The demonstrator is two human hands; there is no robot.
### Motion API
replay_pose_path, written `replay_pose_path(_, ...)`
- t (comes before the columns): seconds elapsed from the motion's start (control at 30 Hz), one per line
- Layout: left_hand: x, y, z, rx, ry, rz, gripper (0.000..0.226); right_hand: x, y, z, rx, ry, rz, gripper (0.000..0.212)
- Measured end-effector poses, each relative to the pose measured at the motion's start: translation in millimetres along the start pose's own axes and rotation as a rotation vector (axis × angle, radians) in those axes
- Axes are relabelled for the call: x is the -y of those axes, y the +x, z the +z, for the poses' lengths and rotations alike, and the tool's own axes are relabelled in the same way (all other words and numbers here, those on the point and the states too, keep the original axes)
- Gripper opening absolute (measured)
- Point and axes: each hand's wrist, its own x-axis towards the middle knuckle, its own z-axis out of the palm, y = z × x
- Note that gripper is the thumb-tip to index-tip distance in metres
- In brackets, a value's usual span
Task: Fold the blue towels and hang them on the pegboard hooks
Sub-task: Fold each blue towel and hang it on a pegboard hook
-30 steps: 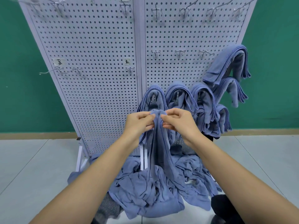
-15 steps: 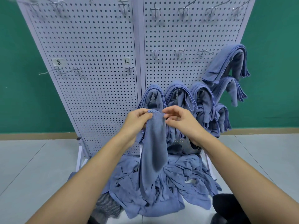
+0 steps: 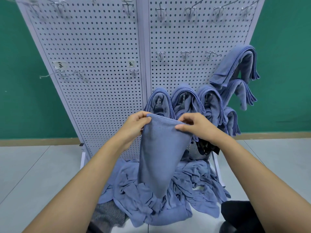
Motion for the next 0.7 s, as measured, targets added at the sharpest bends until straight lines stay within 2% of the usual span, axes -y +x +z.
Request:
replay_pose_path(0.17,5.3,2.1,7.3,-0.032,-0.039,-0.012,0.018,-1.4,3.7,0.3,-0.097,-0.127,-0.042,0.004)
replay_pose_path(0.2,5.3,1.7,9.9,-0.01,-0.046,-0.003,0.019,-0.5,3.0,0.4,-0.086,-0.138,-0.048,0.005)
replay_pose_path(0.3,4.4,0.8,16.9,0.084,-0.049,0.026,0.018,3.9,-1.4,-0.4,-0.008,-0.152,-0.057,0.026)
replay_pose_path(0.4,4.0,0.5,22.9,0.13,-0.058,0.05,0.016,5.6,-1.6,3.0,0.032,-0.241,-0.057,0.016)
replay_pose_path(0.47,4.8,2.5,26.0,0.065,-0.074,0.044,0.015,5.1,1.3,6.2,0.002,-0.257,-0.055,0.031)
replay_pose_path(0.6,11.3,8.0,26.0,-0.113,-0.094,-0.024,0.011,5.6,7.8,7.4,-0.078,-0.238,0.0,0.032)
replay_pose_path(0.7,18.8,8.8,22.0,-0.18,-0.103,-0.089,0.017,11.0,15.4,4.7,-0.094,-0.169,0.093,0.038)
